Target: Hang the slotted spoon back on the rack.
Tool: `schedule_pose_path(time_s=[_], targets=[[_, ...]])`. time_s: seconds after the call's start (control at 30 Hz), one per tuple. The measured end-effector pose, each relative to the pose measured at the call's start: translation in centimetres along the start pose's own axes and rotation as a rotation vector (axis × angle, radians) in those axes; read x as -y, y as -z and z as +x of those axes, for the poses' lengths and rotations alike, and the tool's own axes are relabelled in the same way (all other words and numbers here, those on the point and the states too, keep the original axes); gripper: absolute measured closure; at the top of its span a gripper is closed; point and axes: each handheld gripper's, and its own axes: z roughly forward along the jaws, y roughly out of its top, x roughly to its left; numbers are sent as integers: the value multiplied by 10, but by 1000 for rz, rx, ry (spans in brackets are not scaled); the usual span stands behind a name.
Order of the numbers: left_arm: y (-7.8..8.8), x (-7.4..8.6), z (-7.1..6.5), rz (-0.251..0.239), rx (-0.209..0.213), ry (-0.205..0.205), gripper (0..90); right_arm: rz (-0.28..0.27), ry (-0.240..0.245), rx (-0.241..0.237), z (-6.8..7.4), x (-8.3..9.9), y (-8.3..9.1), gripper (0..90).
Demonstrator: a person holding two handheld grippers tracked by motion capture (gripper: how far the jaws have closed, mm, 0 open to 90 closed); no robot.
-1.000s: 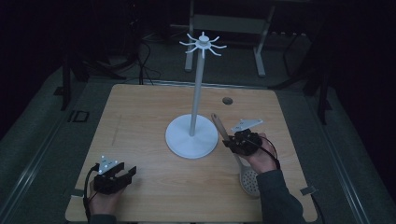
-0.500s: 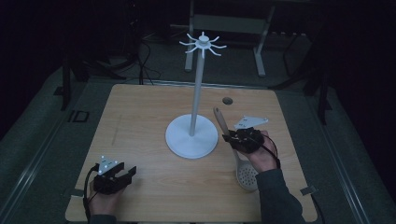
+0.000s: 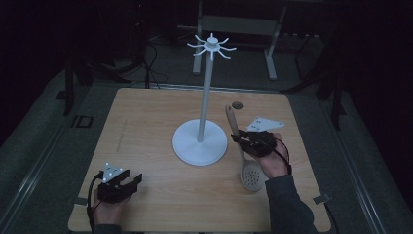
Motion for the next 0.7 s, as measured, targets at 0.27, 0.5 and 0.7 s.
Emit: schedule_pose_path(time_s=[0.27,0.5,0.7], targets=[[0,0,0,0,0,-1,459,-53,14,1,3,-8,3,738],[0,0,0,0,2,-2,459,-89,22,5,7,-13,4,738],[-1,-1,0,3,3,-2,459,-114,15,7,8,-15,3,738]])
